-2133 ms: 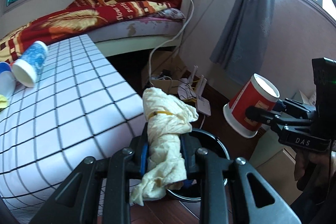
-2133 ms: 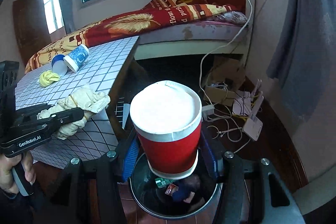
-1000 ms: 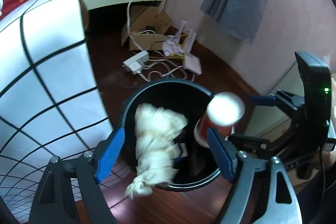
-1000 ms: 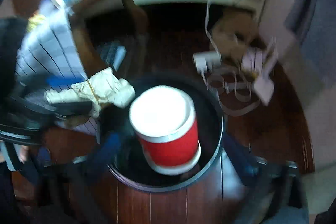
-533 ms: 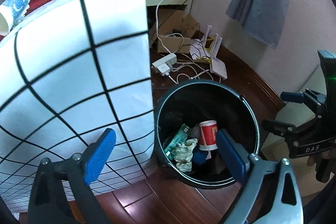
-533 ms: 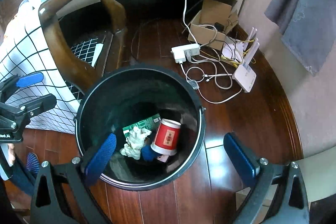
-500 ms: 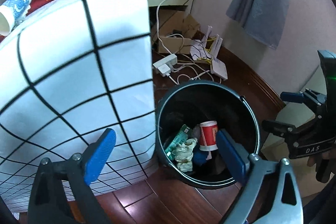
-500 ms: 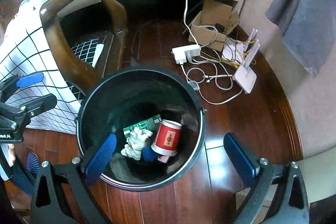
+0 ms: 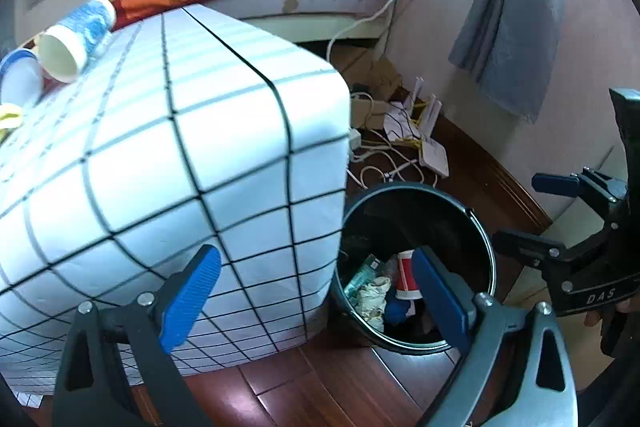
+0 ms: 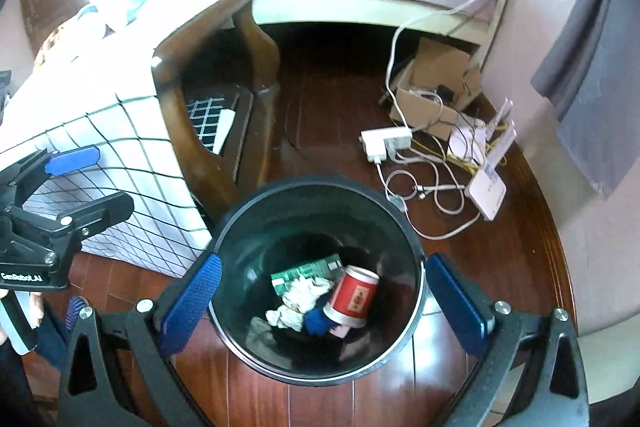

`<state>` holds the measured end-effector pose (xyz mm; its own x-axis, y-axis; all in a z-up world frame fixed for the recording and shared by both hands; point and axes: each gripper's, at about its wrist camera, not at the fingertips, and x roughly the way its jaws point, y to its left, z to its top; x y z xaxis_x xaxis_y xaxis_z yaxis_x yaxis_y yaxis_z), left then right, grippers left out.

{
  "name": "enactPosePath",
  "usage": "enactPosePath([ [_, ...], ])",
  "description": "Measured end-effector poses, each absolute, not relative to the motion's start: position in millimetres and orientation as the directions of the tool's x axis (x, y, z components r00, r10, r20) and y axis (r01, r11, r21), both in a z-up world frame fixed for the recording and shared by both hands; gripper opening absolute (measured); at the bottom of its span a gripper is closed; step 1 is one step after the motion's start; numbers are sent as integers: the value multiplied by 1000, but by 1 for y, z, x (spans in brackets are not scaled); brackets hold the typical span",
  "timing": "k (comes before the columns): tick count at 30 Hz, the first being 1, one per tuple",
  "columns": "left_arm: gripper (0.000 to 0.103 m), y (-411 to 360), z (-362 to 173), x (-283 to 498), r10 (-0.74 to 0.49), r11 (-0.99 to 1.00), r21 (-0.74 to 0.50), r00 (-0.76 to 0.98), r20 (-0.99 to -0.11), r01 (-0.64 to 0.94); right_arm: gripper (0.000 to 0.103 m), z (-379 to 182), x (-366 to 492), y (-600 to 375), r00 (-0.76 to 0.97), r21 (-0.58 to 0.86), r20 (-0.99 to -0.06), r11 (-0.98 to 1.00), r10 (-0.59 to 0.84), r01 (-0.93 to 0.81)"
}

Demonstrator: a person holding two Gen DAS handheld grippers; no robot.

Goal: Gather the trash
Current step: 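Move both open tools back from the bin to the table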

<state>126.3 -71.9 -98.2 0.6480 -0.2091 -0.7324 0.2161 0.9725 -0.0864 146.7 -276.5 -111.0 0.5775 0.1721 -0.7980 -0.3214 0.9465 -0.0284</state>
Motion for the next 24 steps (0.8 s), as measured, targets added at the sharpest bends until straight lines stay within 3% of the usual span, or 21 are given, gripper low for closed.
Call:
enactPosePath([
  [15,97,-23,-37,107,-127,992,-67,772,-622,109,103,-47,140,-231,666,-16,-693,917,277,-398],
  [24,97,20,-25,103,-45,999,-47,799,-600,20,103,-26,146,-183,686,-20,-641,885,345,-464],
])
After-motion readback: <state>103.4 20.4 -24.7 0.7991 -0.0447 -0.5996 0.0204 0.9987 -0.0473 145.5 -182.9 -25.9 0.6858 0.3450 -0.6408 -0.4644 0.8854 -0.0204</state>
